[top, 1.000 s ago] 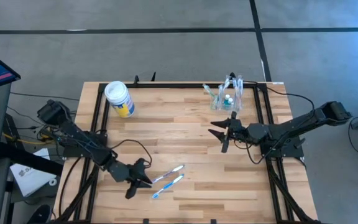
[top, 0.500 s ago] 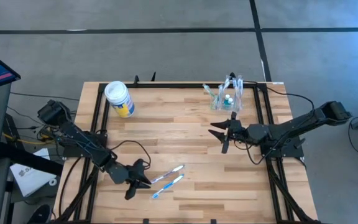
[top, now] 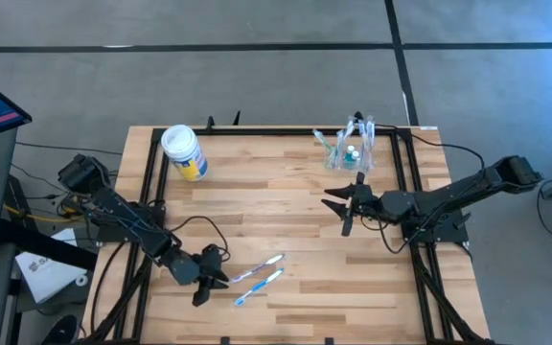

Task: Pick & Place toothbrushing station
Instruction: Put the purple toothbrush into the left transparent organizer

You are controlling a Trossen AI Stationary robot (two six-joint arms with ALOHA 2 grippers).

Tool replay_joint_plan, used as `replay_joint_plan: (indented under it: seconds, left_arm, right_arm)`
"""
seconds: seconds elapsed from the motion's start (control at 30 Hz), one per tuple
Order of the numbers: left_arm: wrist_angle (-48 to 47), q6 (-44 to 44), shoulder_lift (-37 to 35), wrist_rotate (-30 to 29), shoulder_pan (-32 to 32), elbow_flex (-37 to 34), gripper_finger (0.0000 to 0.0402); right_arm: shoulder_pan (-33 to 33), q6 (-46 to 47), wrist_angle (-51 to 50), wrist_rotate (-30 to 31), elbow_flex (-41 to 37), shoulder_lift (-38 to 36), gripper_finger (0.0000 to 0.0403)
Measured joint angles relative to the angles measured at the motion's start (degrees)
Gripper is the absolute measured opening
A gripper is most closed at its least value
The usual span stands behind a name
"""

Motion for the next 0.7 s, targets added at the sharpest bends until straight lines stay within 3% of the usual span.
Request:
replay_joint_plan:
  seconds: [0.33, 0.6, 0.7]
  left_arm:
    - [-0.18, -3.16, 6.08, -0.24, 0.02, 0.0, 0.0143]
    - [0.28, -4.53, 7.12, -0.68, 0.02, 0.0, 0.0149]
    - [0.41, -4.49, 7.23, -3.28, 0.02, 0.0, 0.0145]
  right_arm:
    - [0.0, 0.02, -0.07, 0.0, 0.0, 0.0, 0.0134]
    - [0.0, 0.02, -0.09, 0.0, 0.0, 0.0, 0.0129]
    - [0.0, 0.02, -0.09, 0.0, 0.0, 0.0, 0.0128]
